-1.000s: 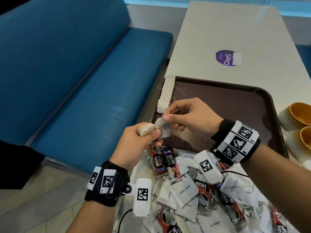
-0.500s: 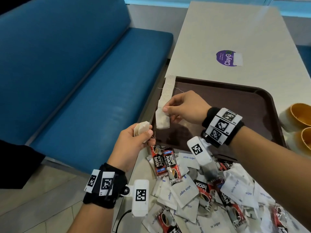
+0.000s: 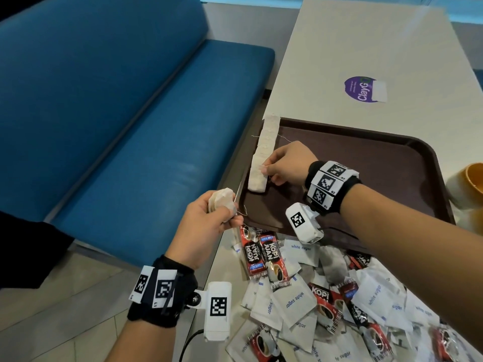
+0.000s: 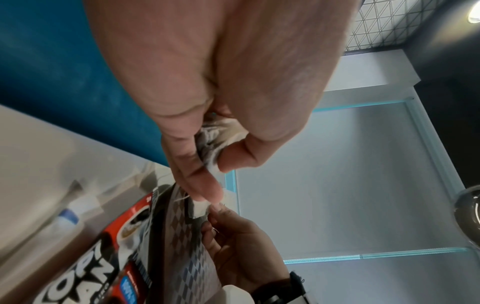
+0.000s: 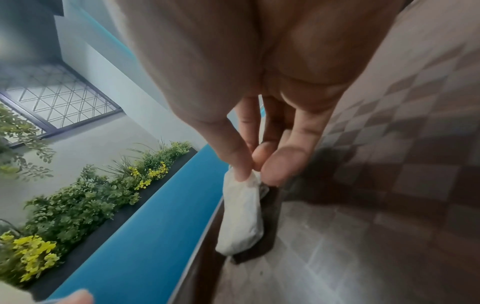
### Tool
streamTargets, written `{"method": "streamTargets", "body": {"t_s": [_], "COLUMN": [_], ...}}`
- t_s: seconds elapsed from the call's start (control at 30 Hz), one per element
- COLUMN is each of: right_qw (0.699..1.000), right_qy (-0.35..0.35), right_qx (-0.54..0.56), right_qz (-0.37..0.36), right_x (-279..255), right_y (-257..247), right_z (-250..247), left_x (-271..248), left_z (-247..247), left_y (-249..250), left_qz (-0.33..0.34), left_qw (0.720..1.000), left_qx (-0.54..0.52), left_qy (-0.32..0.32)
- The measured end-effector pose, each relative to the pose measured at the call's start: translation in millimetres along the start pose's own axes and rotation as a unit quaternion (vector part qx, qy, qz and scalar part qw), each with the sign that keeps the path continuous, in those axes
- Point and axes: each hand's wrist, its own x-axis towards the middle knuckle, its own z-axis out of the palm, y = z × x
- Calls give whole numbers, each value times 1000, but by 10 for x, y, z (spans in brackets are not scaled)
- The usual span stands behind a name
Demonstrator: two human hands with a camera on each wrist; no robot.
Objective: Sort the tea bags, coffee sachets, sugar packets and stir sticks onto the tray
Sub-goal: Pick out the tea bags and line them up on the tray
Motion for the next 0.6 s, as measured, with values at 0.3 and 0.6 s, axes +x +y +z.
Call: {"method": "streamTargets", "body": {"t_s": [0.3,0.6], "right_qw": [999,999], "right_qy": [14,24], "right_qx": [-35,-32], "right_qz": [7,5], "right_x": [75,102], "right_y": [15,26], "right_z": [0,7], "left_x": [-40,-62], "left_z": [36,51], "left_y": [37,50], "left_qz": [-5,-5], "left_qw": [1000,1000], "left_qx": [6,-13], "left_qy": [2,5]}}
